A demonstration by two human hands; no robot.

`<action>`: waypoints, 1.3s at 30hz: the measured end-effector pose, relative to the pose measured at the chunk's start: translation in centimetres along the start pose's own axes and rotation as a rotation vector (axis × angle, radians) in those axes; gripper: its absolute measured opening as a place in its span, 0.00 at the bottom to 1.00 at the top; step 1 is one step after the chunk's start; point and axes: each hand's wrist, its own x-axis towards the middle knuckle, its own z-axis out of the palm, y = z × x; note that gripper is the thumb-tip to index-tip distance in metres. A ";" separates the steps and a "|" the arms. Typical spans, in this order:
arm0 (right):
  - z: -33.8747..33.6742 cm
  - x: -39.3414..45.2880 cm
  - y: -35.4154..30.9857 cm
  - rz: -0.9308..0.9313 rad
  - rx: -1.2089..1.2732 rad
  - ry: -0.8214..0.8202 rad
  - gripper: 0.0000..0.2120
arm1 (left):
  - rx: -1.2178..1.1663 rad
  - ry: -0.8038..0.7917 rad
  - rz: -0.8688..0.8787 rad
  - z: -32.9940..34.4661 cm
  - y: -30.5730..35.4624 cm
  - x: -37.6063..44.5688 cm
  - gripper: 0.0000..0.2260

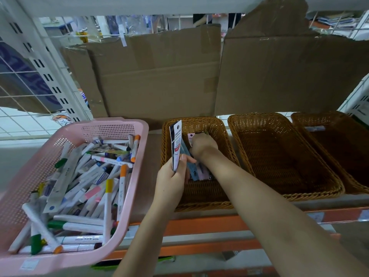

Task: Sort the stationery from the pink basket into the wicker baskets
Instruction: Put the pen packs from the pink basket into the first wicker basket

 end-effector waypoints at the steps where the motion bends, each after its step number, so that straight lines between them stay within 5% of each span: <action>1: -0.1 0.1 0.0 -0.001 0.004 0.007 0.11 | -0.006 0.000 -0.006 0.0 0.1 0.0 0.14; 9: -0.1 0.1 -0.5 -0.078 0.075 0.079 0.11 | -0.009 0.009 -0.005 0.1 0.0 0.2 0.15; 12: 0.8 0.2 -1.6 -0.141 0.121 -0.014 0.16 | -0.006 0.015 0.006 0.1 -0.1 0.3 0.15; 17: 1.9 0.2 -1.2 -0.085 0.073 0.068 0.25 | -0.007 0.026 0.011 0.1 -0.1 0.2 0.15; 28: 0.2 -0.2 0.1 -0.103 0.135 0.093 0.18 | 0.002 0.003 -0.030 0.0 -0.7 0.6 0.15; 36: -7.0 -8.2 1.4 -0.391 0.742 0.004 0.03 | -0.129 -0.040 -0.068 0.2 -0.7 1.0 0.15; 39: -7.7 -11.3 0.8 -0.435 0.851 -0.101 0.10 | -0.099 -0.032 -0.070 0.4 -0.5 0.8 0.14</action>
